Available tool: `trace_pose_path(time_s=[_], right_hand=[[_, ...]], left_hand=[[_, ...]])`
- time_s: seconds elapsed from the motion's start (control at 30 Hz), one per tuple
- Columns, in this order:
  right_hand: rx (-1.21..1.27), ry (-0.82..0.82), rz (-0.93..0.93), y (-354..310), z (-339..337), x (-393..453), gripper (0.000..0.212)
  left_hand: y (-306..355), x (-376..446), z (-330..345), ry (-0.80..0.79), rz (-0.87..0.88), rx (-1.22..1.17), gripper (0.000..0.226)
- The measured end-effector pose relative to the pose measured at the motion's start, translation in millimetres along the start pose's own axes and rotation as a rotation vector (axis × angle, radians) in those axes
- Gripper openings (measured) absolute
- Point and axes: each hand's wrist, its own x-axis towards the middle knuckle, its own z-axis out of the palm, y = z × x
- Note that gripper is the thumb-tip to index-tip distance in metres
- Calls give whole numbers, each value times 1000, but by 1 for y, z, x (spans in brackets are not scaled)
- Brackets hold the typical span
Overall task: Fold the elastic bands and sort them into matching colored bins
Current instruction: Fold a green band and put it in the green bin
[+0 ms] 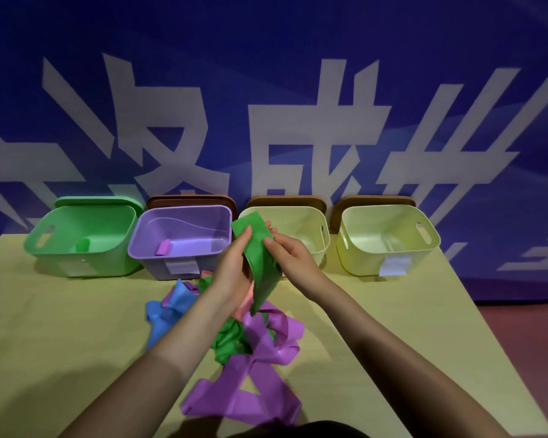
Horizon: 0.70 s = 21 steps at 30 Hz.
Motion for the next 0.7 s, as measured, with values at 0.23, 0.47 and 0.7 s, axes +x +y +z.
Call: trace_pose_path(time_s=[0.23, 0.47, 0.7], right_hand=[[163, -138, 181, 13, -17, -7, 9], [97, -233, 267, 30, -18, -11, 5], [-47, -220, 301, 51, -18, -14, 24]], left_hand=[[-2, 18, -4, 75, 93, -114, 35], [29, 23, -24, 181, 217, -342, 29], [49, 31, -56, 242, 280, -392, 31]])
